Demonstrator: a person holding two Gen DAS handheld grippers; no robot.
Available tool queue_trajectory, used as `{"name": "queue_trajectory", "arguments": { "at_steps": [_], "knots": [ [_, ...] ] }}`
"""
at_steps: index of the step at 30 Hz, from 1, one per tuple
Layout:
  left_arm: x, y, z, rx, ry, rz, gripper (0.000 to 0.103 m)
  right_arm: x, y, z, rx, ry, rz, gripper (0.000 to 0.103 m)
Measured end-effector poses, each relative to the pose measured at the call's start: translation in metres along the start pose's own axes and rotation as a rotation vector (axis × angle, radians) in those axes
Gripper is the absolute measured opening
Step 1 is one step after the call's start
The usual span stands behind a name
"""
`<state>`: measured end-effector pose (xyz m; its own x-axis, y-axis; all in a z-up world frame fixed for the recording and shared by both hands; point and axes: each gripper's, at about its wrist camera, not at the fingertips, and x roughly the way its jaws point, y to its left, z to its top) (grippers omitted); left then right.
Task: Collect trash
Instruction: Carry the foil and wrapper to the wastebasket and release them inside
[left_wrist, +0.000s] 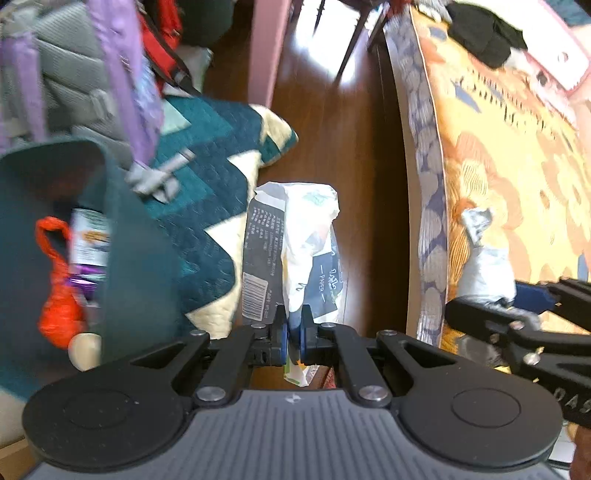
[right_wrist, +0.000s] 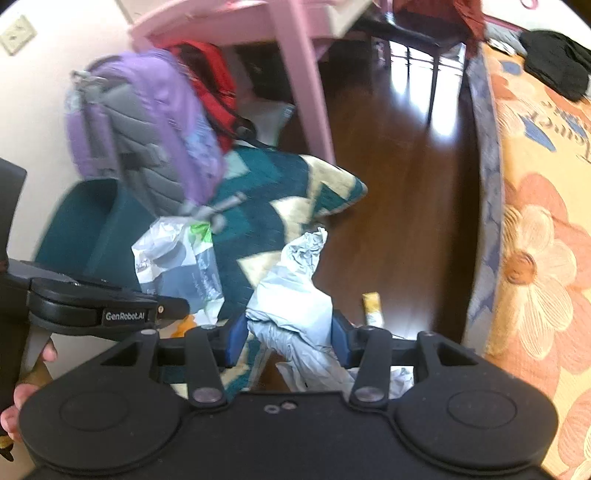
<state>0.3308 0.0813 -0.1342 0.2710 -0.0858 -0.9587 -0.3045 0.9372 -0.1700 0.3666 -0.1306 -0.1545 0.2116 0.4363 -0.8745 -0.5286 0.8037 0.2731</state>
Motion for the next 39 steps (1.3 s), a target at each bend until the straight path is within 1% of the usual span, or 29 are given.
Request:
{"name": "queue_trajectory", "arguments": {
  "at_steps": [4, 9, 13, 16, 18, 22, 25, 28, 31, 33, 37, 39],
  "knots": [
    [-0.039, 0.024, 0.0, -0.033, -0.038, -0.009, 0.006, -0.017, 0.042, 0.015, -0.039, -0.021, 0.058, 0.046],
    [-0.078, 0.071, -0.005, -0.11, -0.095, 0.02, 0.006, -0.025, 0.098, 0.033, -0.095, -0.052, 0.143, 0.046],
    [-0.096, 0.111, -0.01, -0.168, -0.129, 0.062, 0.006, -0.025, 0.145, 0.047, -0.189, -0.068, 0.182, 0.046],
    [-0.104, 0.144, -0.013, -0.215, -0.142, 0.087, 0.006, -0.018, 0.175, 0.057, -0.228, -0.06, 0.207, 0.046],
    [-0.105, 0.162, -0.015, -0.226, -0.144, 0.111, 0.006, -0.011, 0.192, 0.063, -0.245, -0.05, 0.228, 0.046],
    [-0.099, 0.193, -0.013, -0.235, -0.124, 0.141, 0.006, 0.007, 0.223, 0.069, -0.289, -0.031, 0.241, 0.046],
    [-0.091, 0.212, -0.008, -0.226, -0.107, 0.166, 0.006, 0.026, 0.25, 0.073, -0.346, -0.019, 0.218, 0.046],
    [-0.078, 0.226, -0.007, -0.222, -0.076, 0.184, 0.006, 0.048, 0.269, 0.078, -0.369, 0.016, 0.207, 0.046],
    [-0.066, 0.242, -0.008, -0.23, -0.037, 0.168, 0.006, 0.072, 0.28, 0.081, -0.376, 0.05, 0.183, 0.046],
    [-0.057, 0.248, -0.009, -0.224, -0.019, 0.173, 0.006, 0.086, 0.282, 0.082, -0.361, 0.073, 0.171, 0.046],
    [-0.045, 0.246, -0.015, -0.199, 0.002, 0.175, 0.006, 0.114, 0.28, 0.087, -0.321, 0.123, 0.134, 0.046],
    [-0.036, 0.245, -0.016, -0.192, 0.018, 0.174, 0.006, 0.125, 0.281, 0.087, -0.337, 0.14, 0.12, 0.046]
  ]
}}
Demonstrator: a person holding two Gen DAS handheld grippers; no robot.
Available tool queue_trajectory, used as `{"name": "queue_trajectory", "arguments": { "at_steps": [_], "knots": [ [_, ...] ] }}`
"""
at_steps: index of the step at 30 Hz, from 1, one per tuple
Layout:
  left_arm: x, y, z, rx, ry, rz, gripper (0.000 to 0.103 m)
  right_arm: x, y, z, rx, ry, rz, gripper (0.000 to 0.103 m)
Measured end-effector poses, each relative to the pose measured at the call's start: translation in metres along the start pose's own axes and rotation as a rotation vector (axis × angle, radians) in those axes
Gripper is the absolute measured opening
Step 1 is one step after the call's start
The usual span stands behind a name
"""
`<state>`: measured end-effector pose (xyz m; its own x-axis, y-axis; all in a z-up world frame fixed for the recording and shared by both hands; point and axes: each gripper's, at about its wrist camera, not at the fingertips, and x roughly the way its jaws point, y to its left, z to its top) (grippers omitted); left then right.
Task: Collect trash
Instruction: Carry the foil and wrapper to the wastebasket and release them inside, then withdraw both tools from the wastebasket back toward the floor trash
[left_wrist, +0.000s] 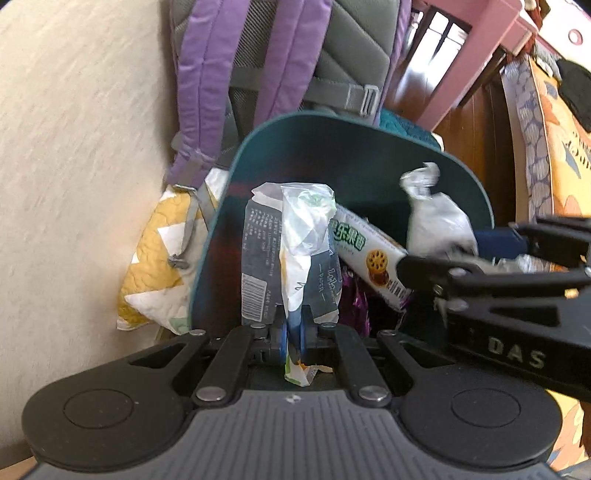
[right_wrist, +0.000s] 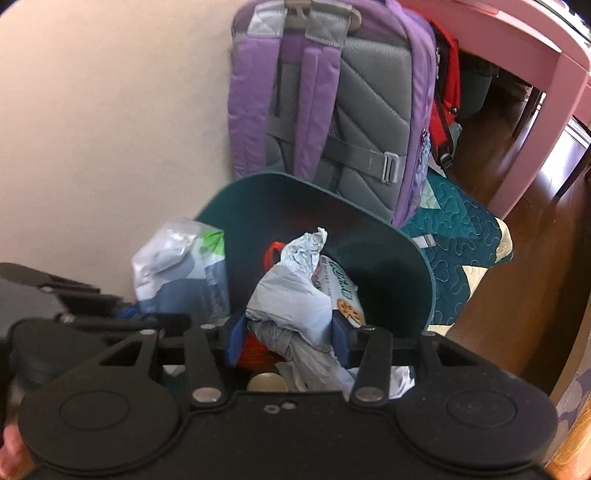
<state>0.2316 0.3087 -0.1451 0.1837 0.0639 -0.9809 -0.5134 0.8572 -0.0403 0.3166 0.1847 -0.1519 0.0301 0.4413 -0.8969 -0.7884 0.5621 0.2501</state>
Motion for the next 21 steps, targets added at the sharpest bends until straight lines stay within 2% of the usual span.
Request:
{"name": "queue_trajectory", "arguments": {
  "at_steps": [7, 12, 15, 21],
  "knots": [
    [0.03, -0.005, 0.004, 0.029, 0.057, 0.024, 0.006, 0.023, 0.005, 0.0, -0.063, 0.047, -0.073, 0.047],
    [0.044, -0.005, 0.007, 0.035, 0.093, 0.03, 0.006, 0.031, 0.0, -0.001, -0.041, 0.078, -0.09, 0.048],
    [0.051, -0.006, 0.009, 0.033, 0.118, 0.025, 0.006, 0.029, 0.0, -0.002, -0.045, 0.084, -0.114, 0.054],
    [0.061, -0.003, 0.01, 0.011, 0.14, 0.012, 0.007, 0.012, -0.002, -0.007, -0.076, 0.065, -0.109, 0.056]
  ]
}}
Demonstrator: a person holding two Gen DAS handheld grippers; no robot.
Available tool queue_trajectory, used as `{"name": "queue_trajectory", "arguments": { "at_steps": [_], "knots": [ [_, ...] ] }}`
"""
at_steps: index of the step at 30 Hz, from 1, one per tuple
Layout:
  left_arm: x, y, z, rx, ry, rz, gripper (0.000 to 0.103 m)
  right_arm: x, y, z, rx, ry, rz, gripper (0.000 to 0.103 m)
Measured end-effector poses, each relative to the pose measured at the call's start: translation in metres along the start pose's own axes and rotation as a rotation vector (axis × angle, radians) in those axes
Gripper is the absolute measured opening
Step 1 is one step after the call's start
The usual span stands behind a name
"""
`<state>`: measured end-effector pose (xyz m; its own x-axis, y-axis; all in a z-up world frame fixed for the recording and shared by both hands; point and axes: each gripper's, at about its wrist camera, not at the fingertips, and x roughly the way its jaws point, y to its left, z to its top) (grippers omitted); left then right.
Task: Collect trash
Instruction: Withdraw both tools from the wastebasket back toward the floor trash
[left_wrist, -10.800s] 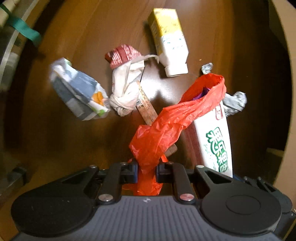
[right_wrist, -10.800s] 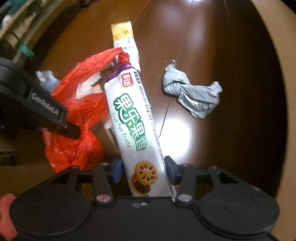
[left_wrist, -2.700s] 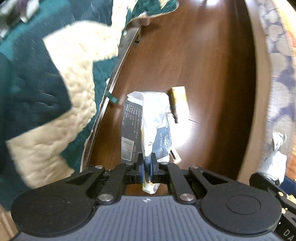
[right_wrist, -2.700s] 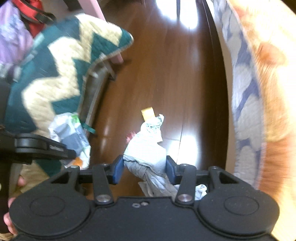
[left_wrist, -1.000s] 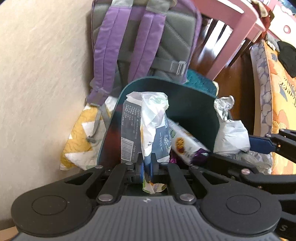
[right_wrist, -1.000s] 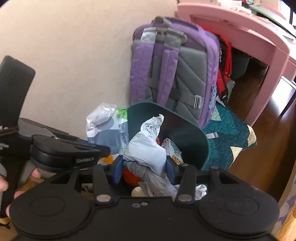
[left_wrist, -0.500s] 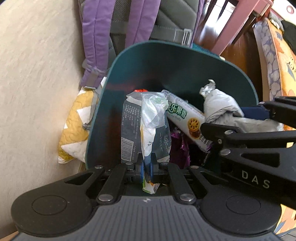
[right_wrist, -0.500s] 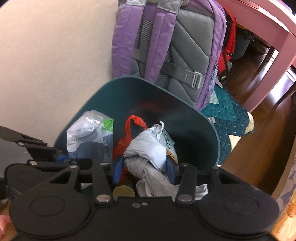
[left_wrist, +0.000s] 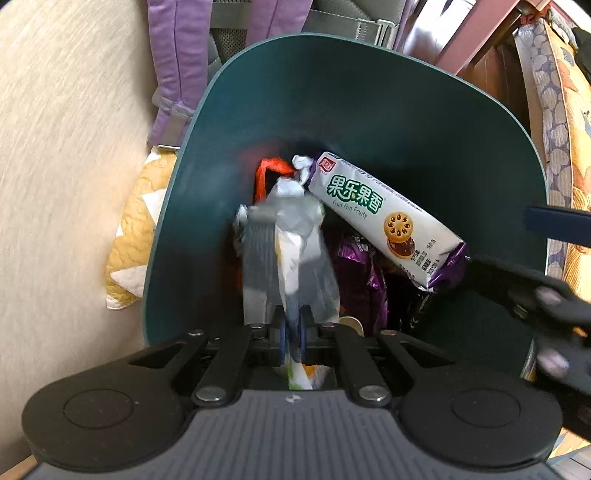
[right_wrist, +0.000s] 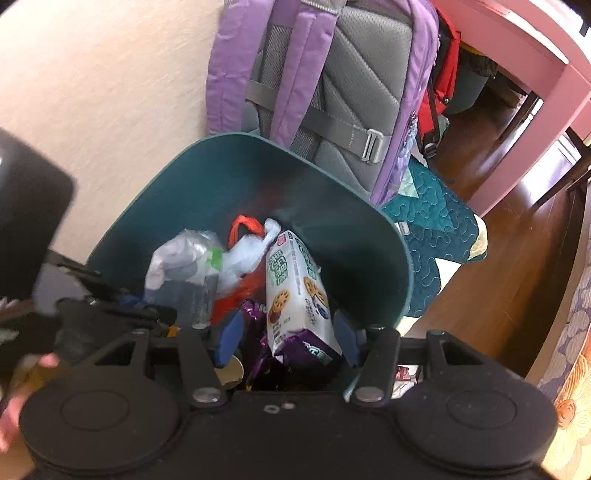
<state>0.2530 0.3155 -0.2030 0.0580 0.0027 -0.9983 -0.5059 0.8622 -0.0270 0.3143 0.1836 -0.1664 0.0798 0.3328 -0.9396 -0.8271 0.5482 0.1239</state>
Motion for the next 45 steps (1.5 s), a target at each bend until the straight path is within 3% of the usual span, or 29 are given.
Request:
{"name": "queue_trajectory", "arguments": {
  "at_steps": [5, 9, 15, 17, 18, 19, 24, 34, 39, 45],
  "knots": [
    [0.0, -0.001, -0.004, 0.012, -0.012, -0.026, 0.013, -0.018, -0.011, -0.01, 0.038, -0.017, 0.03, 0.058],
    [-0.008, -0.001, -0.007, 0.015, -0.041, -0.051, 0.03, -0.037, -0.02, -0.021, 0.073, -0.044, 0.052, 0.058],
    [-0.039, -0.008, -0.017, 0.038, -0.102, -0.07, 0.033, -0.076, -0.031, -0.036, 0.102, -0.117, 0.082, 0.061],
    [-0.05, -0.011, -0.022, 0.046, -0.132, -0.077, 0.051, -0.091, -0.034, -0.043, 0.102, -0.148, 0.092, 0.062],
    [-0.057, -0.014, -0.025, 0.053, -0.156, -0.073, 0.065, -0.098, -0.036, -0.047, 0.108, -0.163, 0.097, 0.063],
    [-0.065, -0.018, -0.029, 0.067, -0.187, -0.062, 0.069, -0.105, -0.039, -0.051, 0.116, -0.177, 0.101, 0.063],
    [-0.095, -0.036, -0.04, 0.112, -0.27, -0.036, 0.069, -0.133, -0.056, -0.071, 0.152, -0.224, 0.122, 0.064],
    [-0.145, -0.091, -0.051, 0.173, -0.404, -0.057, 0.075, -0.175, -0.106, -0.123, 0.251, -0.308, 0.101, 0.079],
    [-0.157, -0.132, -0.054, 0.215, -0.462, -0.057, 0.076, -0.19, -0.14, -0.158, 0.303, -0.364, 0.073, 0.089],
    [-0.149, -0.188, -0.049, 0.252, -0.475, -0.115, 0.081, -0.192, -0.188, -0.2, 0.359, -0.377, 0.017, 0.1]
  ]
}}
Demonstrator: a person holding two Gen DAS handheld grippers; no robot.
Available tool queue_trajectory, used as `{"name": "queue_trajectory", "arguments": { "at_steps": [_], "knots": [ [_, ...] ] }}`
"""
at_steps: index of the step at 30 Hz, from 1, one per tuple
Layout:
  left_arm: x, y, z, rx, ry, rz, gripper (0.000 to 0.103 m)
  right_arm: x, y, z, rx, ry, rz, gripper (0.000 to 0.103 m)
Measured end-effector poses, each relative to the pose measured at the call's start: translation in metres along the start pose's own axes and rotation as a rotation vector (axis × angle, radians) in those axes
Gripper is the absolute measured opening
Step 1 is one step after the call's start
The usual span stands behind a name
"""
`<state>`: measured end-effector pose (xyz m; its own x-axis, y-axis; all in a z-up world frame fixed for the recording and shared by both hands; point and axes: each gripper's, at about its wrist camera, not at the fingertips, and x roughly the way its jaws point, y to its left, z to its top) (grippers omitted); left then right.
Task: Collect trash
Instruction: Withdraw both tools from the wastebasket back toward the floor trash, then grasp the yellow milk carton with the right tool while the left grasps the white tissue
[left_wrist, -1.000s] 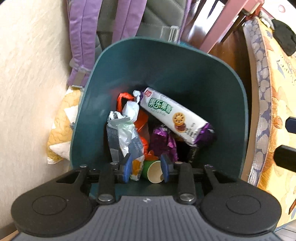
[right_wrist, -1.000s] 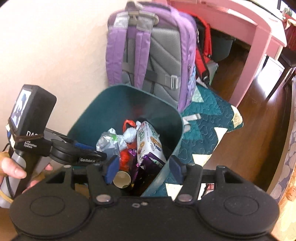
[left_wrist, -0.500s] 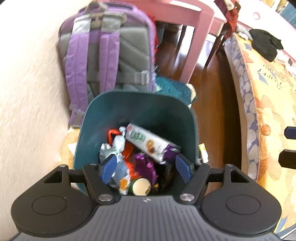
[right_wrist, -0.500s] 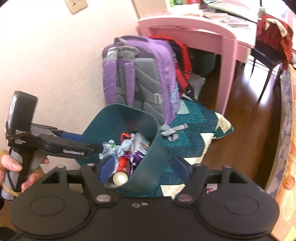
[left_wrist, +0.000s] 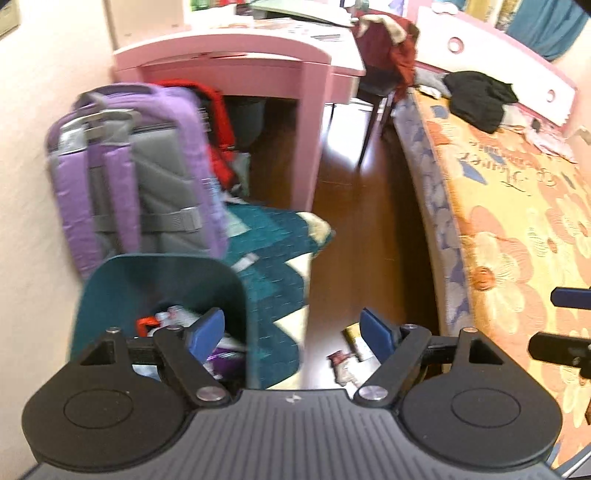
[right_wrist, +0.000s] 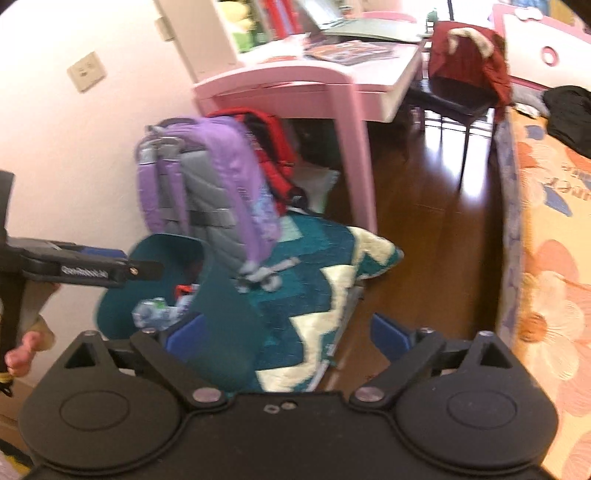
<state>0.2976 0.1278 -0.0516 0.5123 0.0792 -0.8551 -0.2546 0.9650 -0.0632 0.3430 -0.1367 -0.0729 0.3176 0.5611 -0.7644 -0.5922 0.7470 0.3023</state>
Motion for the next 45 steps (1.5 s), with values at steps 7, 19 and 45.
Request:
{"name": "queue_trajectory", "arguments": {
  "at_steps": [7, 19, 45],
  "knots": [
    [0.055, -0.056, 0.004, 0.023, 0.039, -0.059, 0.083, 0.007, -0.065, -0.028, 0.047, 0.017, -0.059, 0.103],
    [0.215, -0.121, -0.051, 0.062, 0.208, -0.041, 0.083, 0.111, -0.182, -0.07, 0.167, 0.109, -0.113, 0.103],
    [0.608, -0.124, -0.251, -0.164, 0.503, 0.044, 0.083, 0.5, -0.314, -0.225, 0.239, 0.374, -0.096, 0.094]
  ]
}}
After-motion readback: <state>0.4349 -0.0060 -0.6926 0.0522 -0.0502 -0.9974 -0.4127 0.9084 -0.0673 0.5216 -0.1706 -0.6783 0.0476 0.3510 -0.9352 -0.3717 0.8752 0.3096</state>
